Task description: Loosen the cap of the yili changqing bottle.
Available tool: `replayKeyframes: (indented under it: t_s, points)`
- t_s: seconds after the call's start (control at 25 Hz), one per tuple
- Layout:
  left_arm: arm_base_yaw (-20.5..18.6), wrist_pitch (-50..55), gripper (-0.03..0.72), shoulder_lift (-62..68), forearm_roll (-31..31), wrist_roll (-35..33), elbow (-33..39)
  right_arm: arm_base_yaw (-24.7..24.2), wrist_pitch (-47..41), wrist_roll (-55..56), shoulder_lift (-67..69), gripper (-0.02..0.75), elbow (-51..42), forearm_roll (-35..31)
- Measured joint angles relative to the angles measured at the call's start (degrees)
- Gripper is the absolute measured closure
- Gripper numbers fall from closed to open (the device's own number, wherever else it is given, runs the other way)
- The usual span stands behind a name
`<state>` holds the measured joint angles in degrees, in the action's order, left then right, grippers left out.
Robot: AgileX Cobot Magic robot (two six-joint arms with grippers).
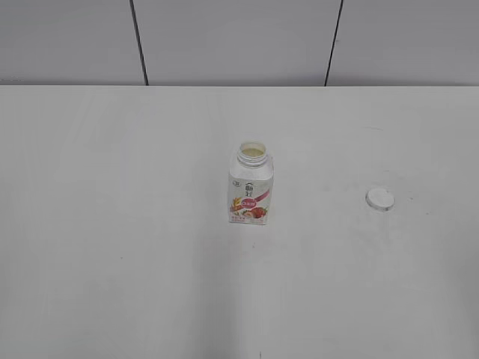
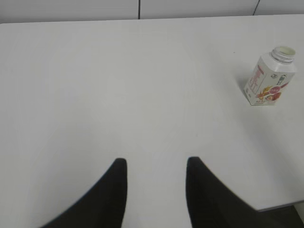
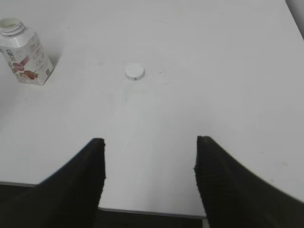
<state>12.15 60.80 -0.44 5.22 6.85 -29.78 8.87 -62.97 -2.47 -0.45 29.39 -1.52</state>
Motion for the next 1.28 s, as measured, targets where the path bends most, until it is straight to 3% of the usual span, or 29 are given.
replayKeyframes:
  t_s: [0.32,0.56,1.28]
  points:
    - [-0.85,0.0,0.42,0.0,-2.13,-0.06,0.0,0.0,0.06,0.0,0.0,0.259,0.0,1.52]
    - [-8.65,0.0,0.42,0.0,-2.92,-0.06,0.04,-0.27,0.06,0.0,0.0,0.259,0.0,1.88]
    - [-8.58,-0.02,0.42,0.0,-3.39,-0.06,0.06,-1.97,0.11,0.07,0.0,0.259,0.0,1.93]
